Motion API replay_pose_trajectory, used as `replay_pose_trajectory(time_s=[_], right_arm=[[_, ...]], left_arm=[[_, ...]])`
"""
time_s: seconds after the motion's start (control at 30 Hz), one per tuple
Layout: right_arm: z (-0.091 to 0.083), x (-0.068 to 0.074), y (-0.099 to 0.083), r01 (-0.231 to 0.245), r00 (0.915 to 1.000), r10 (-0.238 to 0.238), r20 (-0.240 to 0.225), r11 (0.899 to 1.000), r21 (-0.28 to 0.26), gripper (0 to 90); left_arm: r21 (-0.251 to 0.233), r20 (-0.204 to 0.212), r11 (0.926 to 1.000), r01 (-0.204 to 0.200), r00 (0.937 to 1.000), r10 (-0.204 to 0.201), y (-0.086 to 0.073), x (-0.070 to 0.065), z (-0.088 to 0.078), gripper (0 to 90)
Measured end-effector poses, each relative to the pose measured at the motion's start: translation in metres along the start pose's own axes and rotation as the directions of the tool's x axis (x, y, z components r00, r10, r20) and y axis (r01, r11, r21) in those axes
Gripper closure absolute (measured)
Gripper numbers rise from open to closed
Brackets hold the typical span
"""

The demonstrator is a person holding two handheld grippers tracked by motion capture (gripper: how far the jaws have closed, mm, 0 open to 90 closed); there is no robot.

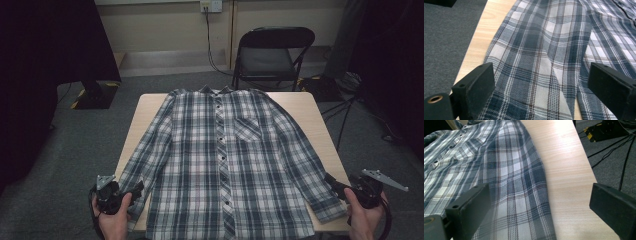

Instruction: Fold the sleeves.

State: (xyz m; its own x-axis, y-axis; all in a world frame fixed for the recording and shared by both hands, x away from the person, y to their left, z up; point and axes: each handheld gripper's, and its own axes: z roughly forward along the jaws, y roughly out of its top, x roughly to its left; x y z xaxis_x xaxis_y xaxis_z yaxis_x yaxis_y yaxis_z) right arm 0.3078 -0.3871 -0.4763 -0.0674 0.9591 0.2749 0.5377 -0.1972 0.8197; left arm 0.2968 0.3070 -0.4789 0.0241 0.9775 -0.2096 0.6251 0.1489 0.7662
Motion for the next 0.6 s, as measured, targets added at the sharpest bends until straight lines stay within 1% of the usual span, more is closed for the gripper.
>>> replay_pose_trajectory(time_s=[0.03,0.17,0.27,0.4,0.6], right_arm=[[0.000,-0.001,0.000,-0.004,1.0000,0.004,-0.002,1.000,0.000,2.9],[0.001,-0.002,0.000,-0.008,0.9999,0.008,-0.008,1.000,0.007,2.9],[0.002,0.000,0.000,-0.001,0.9999,0.001,-0.015,1.000,0.010,2.9],[0.004,0.003,0.000,0.010,0.9998,-0.010,-0.017,1.000,0.016,2.9],[0.005,0.005,0.000,0.022,0.9996,-0.022,-0.020,0.999,0.025,2.9]], left_arm=[[0.002,-0.012,1.0000,-0.001,0.9999,0.001,0.000,0.001,0.000,6.7],[0.015,-0.005,0.9999,0.006,1.0000,-0.006,0.001,0.004,-0.001,6.7],[0.020,-0.006,0.9997,0.010,0.9999,-0.010,0.000,0.006,-0.002,6.6],[0.015,-0.008,0.9998,0.010,0.9999,-0.010,0.002,0.010,-0.003,6.4],[0.019,-0.023,0.9995,0.024,0.9994,-0.024,0.004,0.021,-0.001,6.6]])
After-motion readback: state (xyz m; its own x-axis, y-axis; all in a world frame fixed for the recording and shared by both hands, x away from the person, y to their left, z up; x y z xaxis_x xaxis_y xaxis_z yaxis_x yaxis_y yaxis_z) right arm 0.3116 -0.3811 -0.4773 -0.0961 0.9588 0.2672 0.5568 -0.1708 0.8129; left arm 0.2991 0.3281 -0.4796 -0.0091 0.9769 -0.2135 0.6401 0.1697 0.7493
